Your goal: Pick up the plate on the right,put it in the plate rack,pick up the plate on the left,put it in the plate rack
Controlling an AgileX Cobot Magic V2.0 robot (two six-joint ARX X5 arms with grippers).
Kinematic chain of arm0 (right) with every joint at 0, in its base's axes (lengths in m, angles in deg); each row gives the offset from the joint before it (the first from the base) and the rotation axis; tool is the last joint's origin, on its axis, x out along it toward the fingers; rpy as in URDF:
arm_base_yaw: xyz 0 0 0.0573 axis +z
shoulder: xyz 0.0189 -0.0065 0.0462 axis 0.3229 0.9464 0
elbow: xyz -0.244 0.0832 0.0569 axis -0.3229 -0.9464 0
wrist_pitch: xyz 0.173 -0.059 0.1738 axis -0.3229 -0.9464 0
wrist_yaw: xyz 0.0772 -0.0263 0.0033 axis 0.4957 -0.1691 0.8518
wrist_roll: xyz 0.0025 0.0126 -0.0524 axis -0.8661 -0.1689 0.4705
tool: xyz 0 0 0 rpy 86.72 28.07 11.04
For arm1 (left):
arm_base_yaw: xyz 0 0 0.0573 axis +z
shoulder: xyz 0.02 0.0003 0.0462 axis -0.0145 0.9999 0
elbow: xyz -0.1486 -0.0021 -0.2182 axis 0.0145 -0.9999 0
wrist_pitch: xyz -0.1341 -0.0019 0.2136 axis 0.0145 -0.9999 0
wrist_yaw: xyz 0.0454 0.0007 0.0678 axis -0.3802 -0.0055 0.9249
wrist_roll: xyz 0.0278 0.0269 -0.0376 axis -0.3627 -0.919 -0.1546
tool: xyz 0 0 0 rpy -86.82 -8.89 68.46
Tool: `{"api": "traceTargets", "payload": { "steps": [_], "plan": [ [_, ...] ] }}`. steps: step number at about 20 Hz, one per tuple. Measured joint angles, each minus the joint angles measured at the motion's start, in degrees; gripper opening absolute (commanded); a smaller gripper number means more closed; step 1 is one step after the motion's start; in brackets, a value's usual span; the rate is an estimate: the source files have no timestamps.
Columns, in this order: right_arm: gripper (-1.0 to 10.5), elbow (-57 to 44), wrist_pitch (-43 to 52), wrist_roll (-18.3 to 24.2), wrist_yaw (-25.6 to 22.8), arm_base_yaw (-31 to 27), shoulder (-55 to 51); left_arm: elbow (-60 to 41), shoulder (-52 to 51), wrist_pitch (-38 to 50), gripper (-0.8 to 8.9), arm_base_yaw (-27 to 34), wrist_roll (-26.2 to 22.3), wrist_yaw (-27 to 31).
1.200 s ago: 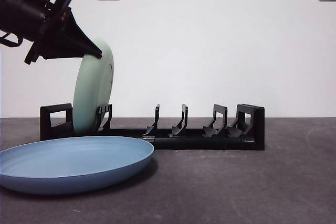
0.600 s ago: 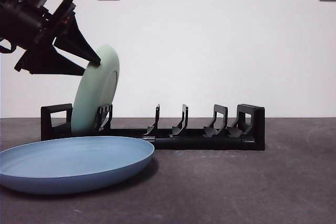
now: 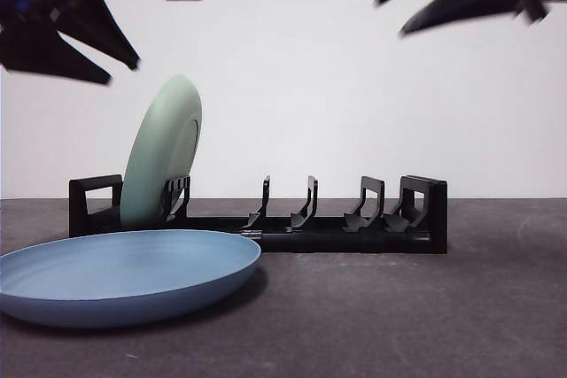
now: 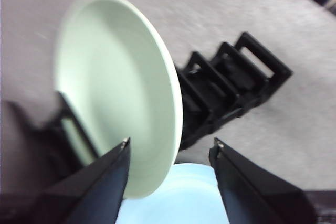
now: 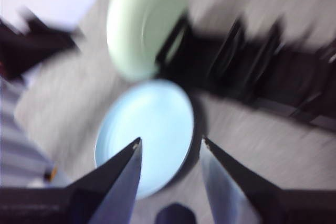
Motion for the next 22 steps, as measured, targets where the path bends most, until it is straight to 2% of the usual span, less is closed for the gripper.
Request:
{"api": "traceTargets", "payload": {
  "steps": [5,10,12,17,21,22],
  "plan": [
    [1.9,0.0,3.4,-0.5,0.1,5.0,12.8,0.0,-12.9,-6.0,2.61,-4.1,-4.5,7.7],
    [1.9,0.0,9.6,-2.7,0.4,7.7,25.0,0.0,-22.2,-7.4,2.61,-12.8,-5.9,16.3],
    [1.9,0.0,11.6,-3.9,3.0,8.0,29.0,0.0,-23.6,-9.1,2.61,-16.3,-6.2,20.0],
    [1.9,3.8,12.0,-5.3,4.5,8.5,36.0,0.0,-23.4,-10.7,2.60,-22.6,-7.6,26.6],
    [1.8,7.6,11.9,-6.8,4.6,9.4,39.1,0.0,-23.4,-11.3,2.60,-23.7,-7.8,28.5],
    [1.5,8.1,11.9,-7.1,4.5,9.6,39.6,0.0,-23.4,-11.5,2.60,-23.8,-7.8,28.8]
  ]
}}
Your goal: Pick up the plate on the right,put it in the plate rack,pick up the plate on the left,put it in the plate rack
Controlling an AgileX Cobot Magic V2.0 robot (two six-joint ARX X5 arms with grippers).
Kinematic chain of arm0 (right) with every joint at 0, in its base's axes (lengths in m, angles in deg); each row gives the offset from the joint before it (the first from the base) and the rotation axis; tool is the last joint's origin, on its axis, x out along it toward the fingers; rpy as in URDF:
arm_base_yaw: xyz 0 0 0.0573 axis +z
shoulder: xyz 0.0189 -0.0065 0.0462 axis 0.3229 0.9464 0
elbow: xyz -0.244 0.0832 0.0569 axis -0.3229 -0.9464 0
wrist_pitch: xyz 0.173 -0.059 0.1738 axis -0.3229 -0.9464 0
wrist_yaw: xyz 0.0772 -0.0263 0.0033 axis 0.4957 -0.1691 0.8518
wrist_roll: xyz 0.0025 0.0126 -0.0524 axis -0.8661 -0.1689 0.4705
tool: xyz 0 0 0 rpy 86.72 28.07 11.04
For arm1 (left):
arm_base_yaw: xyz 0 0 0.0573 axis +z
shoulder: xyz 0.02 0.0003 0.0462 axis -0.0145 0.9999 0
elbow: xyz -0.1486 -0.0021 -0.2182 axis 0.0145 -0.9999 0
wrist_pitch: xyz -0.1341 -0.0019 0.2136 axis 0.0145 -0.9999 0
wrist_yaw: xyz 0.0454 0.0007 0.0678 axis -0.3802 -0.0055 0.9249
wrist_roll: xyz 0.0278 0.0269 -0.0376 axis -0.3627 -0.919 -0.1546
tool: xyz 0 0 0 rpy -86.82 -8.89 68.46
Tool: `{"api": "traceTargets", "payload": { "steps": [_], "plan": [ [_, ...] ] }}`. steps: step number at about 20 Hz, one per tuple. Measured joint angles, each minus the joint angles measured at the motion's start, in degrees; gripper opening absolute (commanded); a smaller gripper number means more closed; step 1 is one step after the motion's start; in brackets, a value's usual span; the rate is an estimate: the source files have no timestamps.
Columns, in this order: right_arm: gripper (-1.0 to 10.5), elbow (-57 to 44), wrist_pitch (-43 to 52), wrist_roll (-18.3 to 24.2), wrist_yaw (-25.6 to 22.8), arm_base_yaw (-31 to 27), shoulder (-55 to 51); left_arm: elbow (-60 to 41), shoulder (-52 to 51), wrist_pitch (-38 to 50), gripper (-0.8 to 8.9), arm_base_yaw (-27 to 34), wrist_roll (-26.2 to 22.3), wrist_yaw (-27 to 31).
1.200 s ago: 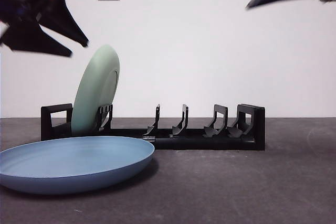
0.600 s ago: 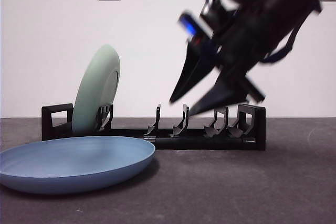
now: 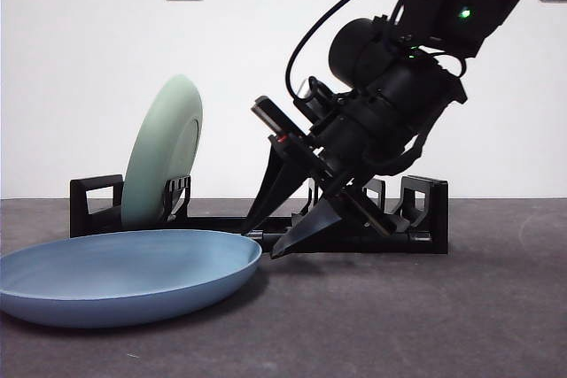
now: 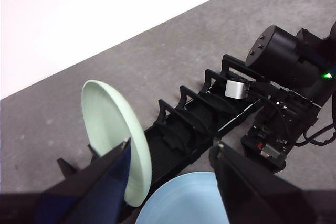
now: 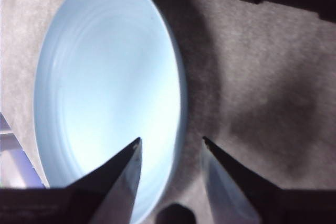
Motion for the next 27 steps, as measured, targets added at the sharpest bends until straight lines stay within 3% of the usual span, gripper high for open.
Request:
{"api": "traceTargets", "payload": {
  "steps": [3,6,15,18,22,27],
  "plan": [
    [1.1,0.7,0.0,-0.7,0.0,0.8,2.0,0.0,0.0,-1.3,2.60,-0.1,0.0,0.5],
    [-0.1,0.7,-0.3,-1.4,-0.6,2.1,3.0,0.0,0.0,-2.0,2.60,-0.1,0.0,0.8],
    [-0.1,0.7,-7.4,-1.5,-2.7,3.3,-1.4,0.0,0.0,-4.3,2.52,-0.1,-0.6,2.0],
    [-0.1,0.7,-11.6,0.1,-7.8,2.2,-9.0,0.0,0.0,-6.4,2.52,-1.5,-3.5,-1.5],
    [-0.1,0.7,-18.0,2.6,-11.1,-1.0,-17.2,0.0,0.2,-7.9,2.52,-8.4,-7.0,-4.4],
    [-0.1,0.7,-23.7,4.4,-11.1,-5.6,-24.1,0.0,5.1,-8.3,2.52,-23.2,-8.4,2.9]
  ]
}}
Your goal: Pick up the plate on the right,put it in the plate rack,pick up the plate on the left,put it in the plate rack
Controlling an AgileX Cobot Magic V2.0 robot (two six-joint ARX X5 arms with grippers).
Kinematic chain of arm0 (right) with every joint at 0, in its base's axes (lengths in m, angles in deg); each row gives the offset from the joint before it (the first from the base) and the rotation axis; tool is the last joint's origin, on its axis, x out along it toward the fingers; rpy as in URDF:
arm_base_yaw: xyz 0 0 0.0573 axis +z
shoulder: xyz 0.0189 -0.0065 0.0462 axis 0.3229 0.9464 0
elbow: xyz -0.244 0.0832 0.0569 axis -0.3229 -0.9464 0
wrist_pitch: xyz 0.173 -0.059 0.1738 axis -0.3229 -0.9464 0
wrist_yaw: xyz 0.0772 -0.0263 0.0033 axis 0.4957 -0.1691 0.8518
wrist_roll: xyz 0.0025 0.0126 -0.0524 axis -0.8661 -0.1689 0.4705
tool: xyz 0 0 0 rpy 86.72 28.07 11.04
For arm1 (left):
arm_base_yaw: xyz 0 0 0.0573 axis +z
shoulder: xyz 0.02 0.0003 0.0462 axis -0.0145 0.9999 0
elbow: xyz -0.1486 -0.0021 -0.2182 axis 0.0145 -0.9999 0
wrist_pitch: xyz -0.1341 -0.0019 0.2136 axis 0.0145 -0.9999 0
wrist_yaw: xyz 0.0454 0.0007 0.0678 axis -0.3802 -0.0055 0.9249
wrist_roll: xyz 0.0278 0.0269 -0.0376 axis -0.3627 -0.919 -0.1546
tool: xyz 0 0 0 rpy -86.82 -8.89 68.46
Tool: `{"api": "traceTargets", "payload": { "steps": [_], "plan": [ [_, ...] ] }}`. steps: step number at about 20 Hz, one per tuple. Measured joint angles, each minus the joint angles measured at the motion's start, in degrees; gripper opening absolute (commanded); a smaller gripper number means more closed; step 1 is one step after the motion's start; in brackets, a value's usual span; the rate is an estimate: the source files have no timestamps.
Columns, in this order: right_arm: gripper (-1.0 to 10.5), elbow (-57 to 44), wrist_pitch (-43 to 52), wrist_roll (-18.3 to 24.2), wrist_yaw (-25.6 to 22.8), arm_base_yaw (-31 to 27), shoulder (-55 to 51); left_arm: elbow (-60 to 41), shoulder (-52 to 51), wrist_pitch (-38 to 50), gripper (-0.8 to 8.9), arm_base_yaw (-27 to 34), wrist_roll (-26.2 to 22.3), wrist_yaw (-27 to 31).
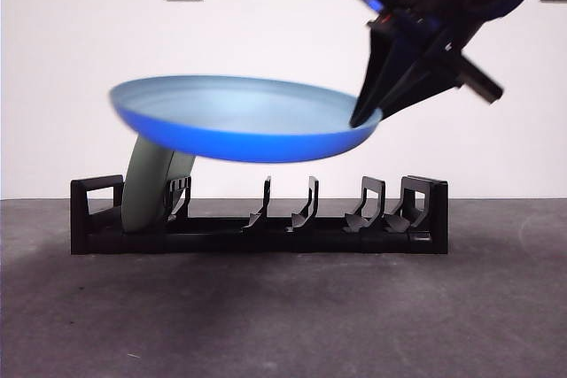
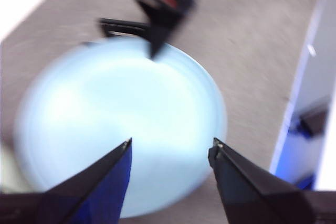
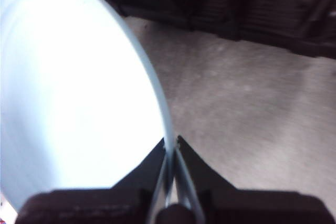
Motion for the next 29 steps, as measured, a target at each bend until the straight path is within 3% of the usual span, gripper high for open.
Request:
{"api": "traceTargets", "payload": {
  "steps": [4,7,10,15,18,26,29],
  "plan": [
    [-0.1,0.0,-3.4,1.0,0.0,-2.5,-2.0,0.0,9.1,1.0,2.52,-11.1,-2.0,8.6],
    [-0.1,0.0,-4.5,1.4,0.2,-2.6,-2.1,0.0,16.7,4.1,2.52,-14.4,-3.4,12.0],
    [-0.1,0.0,-5.1,1.5,0.2,-2.6,-2.1,0.0,23.0,7.7,2.52,-14.6,-4.1,16.5],
    [-0.1,0.0,-5.4,1.7,0.3,-2.8,-2.1,0.0,28.7,11.4,2.44,-13.6,-5.3,17.1],
    [-0.1,0.0,-5.5,1.8,0.4,-2.8,-2.1,0.0,29.6,12.5,0.03,-13.3,-5.5,17.1],
    [0.0,0.0,-5.9,2.3,-0.2,-2.9,-2.1,0.1,29.6,13.3,-0.09,-12.6,-7.9,17.3],
    [2.2,0.0,-5.7,2.3,0.1,-3.1,-3.0,0.1,29.6,13.3,-0.09,-12.5,-7.9,16.9]
  ]
}}
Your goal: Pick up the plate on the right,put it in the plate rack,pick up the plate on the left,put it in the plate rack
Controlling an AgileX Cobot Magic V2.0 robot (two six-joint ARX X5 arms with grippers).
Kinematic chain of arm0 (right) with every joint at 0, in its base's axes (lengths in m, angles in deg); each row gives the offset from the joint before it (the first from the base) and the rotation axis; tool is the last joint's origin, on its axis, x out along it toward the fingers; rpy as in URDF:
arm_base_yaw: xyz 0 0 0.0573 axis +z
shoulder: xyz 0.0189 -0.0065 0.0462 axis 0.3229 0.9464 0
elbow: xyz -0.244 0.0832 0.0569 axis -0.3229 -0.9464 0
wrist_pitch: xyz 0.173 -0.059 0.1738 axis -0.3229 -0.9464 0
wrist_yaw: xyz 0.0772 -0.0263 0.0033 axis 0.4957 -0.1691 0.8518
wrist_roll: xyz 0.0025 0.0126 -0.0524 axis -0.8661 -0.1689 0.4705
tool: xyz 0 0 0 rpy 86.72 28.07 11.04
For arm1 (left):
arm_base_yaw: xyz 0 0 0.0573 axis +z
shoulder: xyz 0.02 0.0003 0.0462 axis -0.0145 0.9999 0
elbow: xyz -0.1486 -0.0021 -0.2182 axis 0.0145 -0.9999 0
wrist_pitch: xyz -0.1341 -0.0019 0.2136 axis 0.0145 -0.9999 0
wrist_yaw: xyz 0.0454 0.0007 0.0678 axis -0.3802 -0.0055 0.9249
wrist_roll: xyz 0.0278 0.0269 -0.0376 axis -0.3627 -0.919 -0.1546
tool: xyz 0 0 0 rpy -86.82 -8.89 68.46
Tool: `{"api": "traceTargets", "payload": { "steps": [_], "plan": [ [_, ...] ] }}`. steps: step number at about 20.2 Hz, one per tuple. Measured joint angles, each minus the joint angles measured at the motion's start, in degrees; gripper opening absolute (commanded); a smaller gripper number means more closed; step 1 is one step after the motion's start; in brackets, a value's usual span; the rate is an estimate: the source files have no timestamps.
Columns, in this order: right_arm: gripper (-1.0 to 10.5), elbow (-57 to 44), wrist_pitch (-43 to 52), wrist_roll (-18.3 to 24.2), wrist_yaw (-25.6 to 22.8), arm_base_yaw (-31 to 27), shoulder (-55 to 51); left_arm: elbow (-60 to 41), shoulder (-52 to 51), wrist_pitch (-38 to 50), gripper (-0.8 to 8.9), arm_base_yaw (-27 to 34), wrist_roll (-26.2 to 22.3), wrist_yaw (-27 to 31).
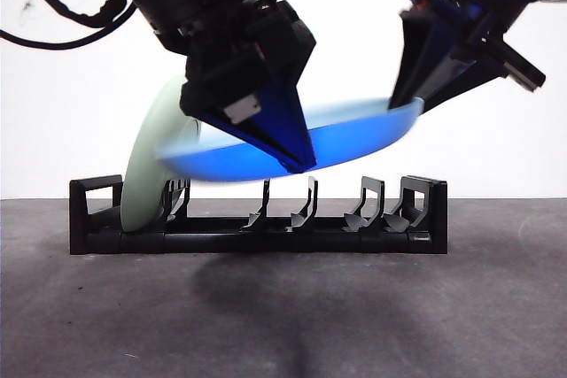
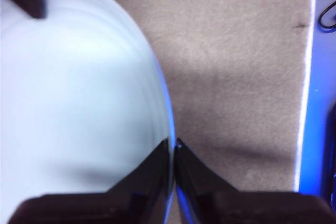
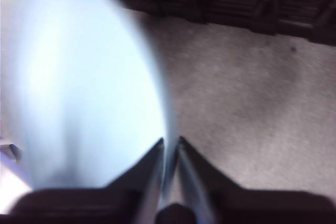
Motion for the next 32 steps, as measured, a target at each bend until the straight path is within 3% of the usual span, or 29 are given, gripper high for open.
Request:
{"api": "traceTargets", "payload": {
  "steps": [4,7,10,15,20,24,32],
  "plan": [
    [2.2,0.0,2.0,0.0,0.0,-2.0,-6.9,0.0,0.1,1.3,-0.09,-0.1,0.6,0.1],
    [2.2,0.0,6.5,0.0,-5.6,-4.9,-13.4,0.0,0.1,5.0,-0.09,-0.2,2.5,-2.3],
    [2.2,0.0,10.8,0.0,-14.0,-7.0,-20.3,0.0,0.1,11.1,-0.09,0.6,8.7,-9.5],
    [2.2,0.0,12.5,0.0,-21.7,-8.4,-26.5,0.0,0.1,26.3,-0.09,8.5,20.7,-21.9],
    [2.2,0.0,12.3,0.0,-22.2,-8.5,-26.8,0.0,0.1,38.7,-0.09,17.5,33.7,-32.8],
    [2.2,0.0,12.3,0.0,-22.2,-8.5,-26.7,1.3,1.4,43.3,-0.09,23.4,41.6,-36.4],
    [2.2,0.0,12.2,0.0,-22.2,-8.5,-26.5,12.4,9.8,39.2,-0.09,30.7,46.0,-41.4]
  ]
}}
